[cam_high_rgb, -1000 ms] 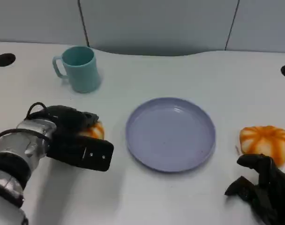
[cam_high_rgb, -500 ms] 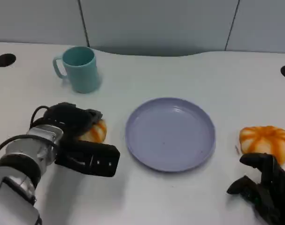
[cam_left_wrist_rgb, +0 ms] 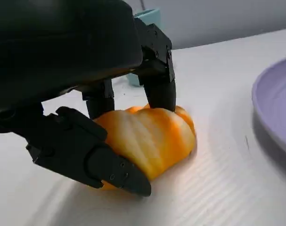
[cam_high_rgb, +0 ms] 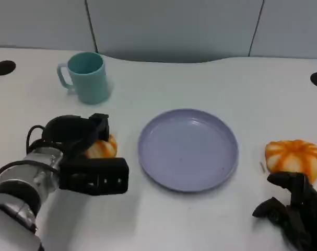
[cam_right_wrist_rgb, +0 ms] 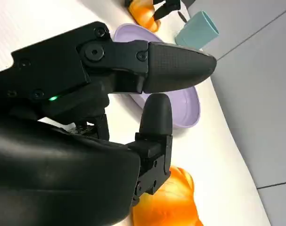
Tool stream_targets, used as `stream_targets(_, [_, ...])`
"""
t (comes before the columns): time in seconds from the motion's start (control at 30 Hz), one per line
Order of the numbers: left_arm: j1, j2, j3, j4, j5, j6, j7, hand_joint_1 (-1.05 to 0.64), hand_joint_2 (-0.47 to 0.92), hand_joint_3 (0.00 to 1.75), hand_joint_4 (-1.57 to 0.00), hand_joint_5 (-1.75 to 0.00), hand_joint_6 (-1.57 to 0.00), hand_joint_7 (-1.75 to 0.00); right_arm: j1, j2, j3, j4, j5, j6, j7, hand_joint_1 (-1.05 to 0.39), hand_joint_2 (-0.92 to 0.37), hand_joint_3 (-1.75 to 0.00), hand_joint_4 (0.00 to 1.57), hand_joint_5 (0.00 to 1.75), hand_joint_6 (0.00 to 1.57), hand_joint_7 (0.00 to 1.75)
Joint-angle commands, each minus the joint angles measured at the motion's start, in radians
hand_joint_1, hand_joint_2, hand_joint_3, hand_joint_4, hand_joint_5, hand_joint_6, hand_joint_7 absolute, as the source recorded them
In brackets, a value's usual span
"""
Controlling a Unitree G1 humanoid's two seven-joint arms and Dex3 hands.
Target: Grasp the bread from the table and place it into the plate.
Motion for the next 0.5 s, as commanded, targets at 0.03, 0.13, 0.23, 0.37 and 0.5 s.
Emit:
stream_targets(0.03, [0.003, 0.032, 0.021, -0.005, -0.029, -0.055, -0.024, -0.12, 0.86, 0.18, -0.74, -1.75, -0.53, -1.75, -0.010, -0.010, -0.009, 0.012, 0.000, -0.019, 0.004, -0.40, -0.92, -0.55, 0.47, 1.75, 0.24, 1.67])
stream_targets(0.13, [-0.001, 0.046, 0.066, -0.021, -0.078, -0.102, -0.029, -0.12, 0.85, 0.18, -0.71, -1.75, -0.48, -1.75, -0.014, -0.010, -0.009, 0.025, 0.002, -0.029, 0.014, -0.39, -0.92, -0.56, 0.49, 1.75, 0.23, 1.66])
stream_targets(0.23, [-0.006, 0.059, 0.123, -0.042, -0.135, -0.162, -0.020, -0.13, 0.86, 0.20, -0.67, -1.75, -0.43, -1.75, -0.016, -0.009, -0.011, 0.033, 0.005, -0.032, 0.018, -0.40, -0.92, -0.54, 0.49, 1.75, 0.24, 1.64])
stream_targets(0.37, [-0.030, 0.069, 0.183, -0.081, -0.196, -0.238, -0.036, -0.08, 0.86, 0.20, -0.64, -1.75, -0.40, -1.75, -0.019, -0.007, -0.011, 0.035, 0.005, -0.032, 0.015, -0.40, -0.92, -0.52, 0.50, 1.75, 0.26, 1.63])
stream_targets(0.5, [-0.052, 0.053, 0.219, -0.118, -0.238, -0.314, -0.070, -0.06, 0.86, 0.17, -0.71, -1.75, -0.47, -1.75, -0.019, -0.008, -0.009, 0.031, 0.005, -0.027, 0.014, -0.40, -0.92, -0.52, 0.50, 1.75, 0.26, 1.63])
